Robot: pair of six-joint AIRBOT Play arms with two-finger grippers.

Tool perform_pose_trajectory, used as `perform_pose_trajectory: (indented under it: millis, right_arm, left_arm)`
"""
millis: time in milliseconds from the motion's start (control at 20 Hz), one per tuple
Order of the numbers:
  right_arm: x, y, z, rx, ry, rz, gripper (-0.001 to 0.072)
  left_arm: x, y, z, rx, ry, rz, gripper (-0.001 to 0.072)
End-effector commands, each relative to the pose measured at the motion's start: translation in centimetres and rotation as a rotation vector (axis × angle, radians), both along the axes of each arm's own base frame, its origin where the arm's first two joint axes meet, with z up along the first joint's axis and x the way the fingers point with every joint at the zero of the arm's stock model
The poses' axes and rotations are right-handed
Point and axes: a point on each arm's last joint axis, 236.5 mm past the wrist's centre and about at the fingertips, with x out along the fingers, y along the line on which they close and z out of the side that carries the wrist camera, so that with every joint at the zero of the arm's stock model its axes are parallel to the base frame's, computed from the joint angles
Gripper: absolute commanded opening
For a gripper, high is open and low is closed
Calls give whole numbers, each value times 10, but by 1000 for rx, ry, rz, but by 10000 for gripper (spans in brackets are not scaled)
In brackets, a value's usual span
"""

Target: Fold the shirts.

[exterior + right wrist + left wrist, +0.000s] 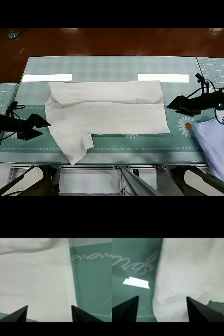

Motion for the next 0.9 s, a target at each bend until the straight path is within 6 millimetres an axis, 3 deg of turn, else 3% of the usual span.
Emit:
perform_pose_trajectory:
  millis: [0,250,450,550,600,650,700,800,850]
  right_arm:
    - [-15,24,9,64,-56,-3,628]
    - [-22,29,15,79,-47,18,629]
    - [-16,36,22,123,-68,-2,628]
    - [-12,28,23,117,-79,-31,629]
    - [-10,16,23,109,-81,-63,629]
    - [-11,2,20,89,-77,-97,629]
    - [-15,-17,13,45,-54,-131,628]
    - [-37,-51,-7,-61,47,-199,629]
    - [-52,-57,-21,-97,113,-221,628]
  left_arm:
    - [-13,-30,-3,-104,-25,0,698]
    - [-41,-55,-22,-148,49,-30,698]
    - [-41,-81,-30,-168,15,-77,698]
    - [-45,-92,-32,-158,17,-143,693]
    - [-45,-96,-31,-154,13,-171,532]
    - [-45,-98,-31,-152,1,-198,134]
    - [-44,-98,-30,-149,-6,-204,31]
    - [-41,-96,-28,-145,-14,-206,32]
    - [-40,-96,-28,-143,-17,-206,32]
